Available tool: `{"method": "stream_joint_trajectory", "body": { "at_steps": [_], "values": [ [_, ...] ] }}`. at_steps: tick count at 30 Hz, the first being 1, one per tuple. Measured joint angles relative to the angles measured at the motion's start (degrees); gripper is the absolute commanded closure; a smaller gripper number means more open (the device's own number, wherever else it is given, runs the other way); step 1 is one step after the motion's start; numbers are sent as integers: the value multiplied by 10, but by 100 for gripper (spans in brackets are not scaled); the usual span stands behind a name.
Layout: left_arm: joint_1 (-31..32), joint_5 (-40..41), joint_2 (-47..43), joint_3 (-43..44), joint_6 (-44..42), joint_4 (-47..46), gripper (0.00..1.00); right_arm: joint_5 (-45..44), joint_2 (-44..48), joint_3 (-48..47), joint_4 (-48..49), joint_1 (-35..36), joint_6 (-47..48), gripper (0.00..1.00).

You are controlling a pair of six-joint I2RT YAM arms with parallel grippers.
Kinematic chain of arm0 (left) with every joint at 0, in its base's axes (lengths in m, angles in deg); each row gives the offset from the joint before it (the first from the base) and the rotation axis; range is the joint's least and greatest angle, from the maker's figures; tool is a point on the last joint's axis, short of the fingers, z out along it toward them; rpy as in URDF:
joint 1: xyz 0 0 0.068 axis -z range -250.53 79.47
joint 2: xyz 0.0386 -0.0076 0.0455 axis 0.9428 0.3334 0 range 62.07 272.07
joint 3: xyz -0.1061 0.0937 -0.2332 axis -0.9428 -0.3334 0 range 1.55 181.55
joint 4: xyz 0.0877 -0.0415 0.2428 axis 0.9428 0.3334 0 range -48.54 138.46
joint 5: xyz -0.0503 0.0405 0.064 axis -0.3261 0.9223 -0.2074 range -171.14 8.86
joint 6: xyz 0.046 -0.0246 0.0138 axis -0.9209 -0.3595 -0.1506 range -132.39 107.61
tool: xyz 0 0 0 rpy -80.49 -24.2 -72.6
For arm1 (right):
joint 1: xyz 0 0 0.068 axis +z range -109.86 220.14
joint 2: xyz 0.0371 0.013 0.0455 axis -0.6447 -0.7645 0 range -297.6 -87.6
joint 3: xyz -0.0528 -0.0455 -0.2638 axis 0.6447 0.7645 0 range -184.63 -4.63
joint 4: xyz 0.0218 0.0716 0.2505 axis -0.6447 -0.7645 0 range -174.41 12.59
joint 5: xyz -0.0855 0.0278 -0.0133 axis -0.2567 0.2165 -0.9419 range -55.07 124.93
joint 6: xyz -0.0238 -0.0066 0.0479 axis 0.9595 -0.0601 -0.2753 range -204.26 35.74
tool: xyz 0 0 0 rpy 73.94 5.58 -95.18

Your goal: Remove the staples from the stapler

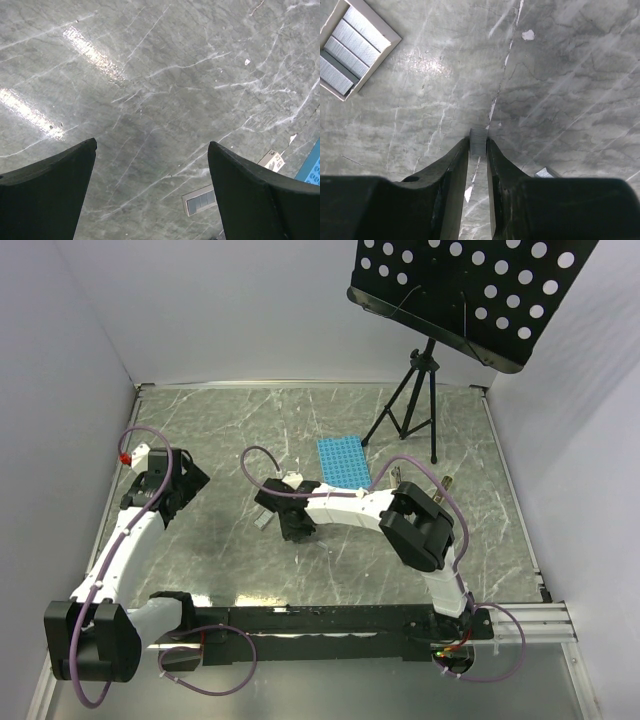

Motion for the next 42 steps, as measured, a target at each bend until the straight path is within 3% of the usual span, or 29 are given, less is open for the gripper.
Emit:
{"method": "stream_joint_trajectory", "body": {
  "at_steps": [23, 34, 42],
  "values": [
    [1, 14, -30, 0, -7, 13, 2, 22, 11, 19, 62, -5, 141, 76],
    [1, 31, -182, -20, -31, 10, 2, 71, 11, 3, 117, -27, 246, 76],
    [1, 32, -274, -38, -64, -11, 1, 115, 10, -59, 132, -30, 310, 76]
  ]
}}
